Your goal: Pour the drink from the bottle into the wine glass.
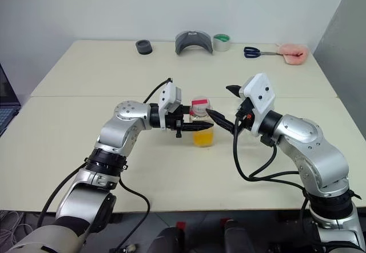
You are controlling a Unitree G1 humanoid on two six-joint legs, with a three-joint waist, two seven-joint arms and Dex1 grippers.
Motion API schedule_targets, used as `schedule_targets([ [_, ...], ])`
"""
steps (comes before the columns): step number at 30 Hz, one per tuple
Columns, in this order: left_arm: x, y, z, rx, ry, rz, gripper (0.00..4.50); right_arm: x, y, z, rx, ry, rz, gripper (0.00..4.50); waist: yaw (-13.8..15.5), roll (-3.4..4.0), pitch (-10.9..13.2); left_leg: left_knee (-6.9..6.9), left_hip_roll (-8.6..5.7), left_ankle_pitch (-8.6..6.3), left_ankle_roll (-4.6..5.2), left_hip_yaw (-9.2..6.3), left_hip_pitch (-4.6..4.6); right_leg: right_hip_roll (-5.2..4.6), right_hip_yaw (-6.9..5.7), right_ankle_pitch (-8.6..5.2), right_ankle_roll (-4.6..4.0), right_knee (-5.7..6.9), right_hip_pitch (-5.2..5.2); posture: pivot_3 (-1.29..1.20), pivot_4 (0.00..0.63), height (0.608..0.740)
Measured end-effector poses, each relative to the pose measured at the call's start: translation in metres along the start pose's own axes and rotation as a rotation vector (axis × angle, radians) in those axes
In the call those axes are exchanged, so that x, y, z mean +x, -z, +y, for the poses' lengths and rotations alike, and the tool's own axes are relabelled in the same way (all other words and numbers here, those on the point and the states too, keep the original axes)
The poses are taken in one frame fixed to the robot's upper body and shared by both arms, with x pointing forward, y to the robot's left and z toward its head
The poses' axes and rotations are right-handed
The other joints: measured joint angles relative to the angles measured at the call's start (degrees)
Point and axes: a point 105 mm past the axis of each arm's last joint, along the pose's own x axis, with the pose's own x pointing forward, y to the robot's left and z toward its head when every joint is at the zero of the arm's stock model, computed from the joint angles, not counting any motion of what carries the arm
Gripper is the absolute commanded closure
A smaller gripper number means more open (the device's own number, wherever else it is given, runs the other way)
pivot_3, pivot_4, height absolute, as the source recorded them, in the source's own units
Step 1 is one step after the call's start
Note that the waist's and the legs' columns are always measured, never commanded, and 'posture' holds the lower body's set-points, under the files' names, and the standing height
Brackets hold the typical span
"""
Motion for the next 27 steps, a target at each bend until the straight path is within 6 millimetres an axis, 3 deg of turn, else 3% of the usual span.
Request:
schedule_targets([
  [16,0.002,-0.001,-0.001,0.0,0.006,-0.005,2.69,-0.015,-0.003,0.004,-0.011,-0.111,0.042,0.12,0.0,0.0,0.0,0.0,0.0,0.0,0.0,0.0,0.0,0.0,-0.01,0.0,0.0,0.0,0.01,0.0,0.15,0.74],
  [27,0.004,-0.003,-0.003,-0.03,0.017,-0.027,2.69,-0.017,-0.01,0.012,0.09,-0.153,-0.008,0.0,0.0,0.0,0.0,0.0,0.0,0.0,0.0,0.0,0.0,0.0,0.0,0.0,0.0,0.0,0.01,0.0,0.15,0.74],
])
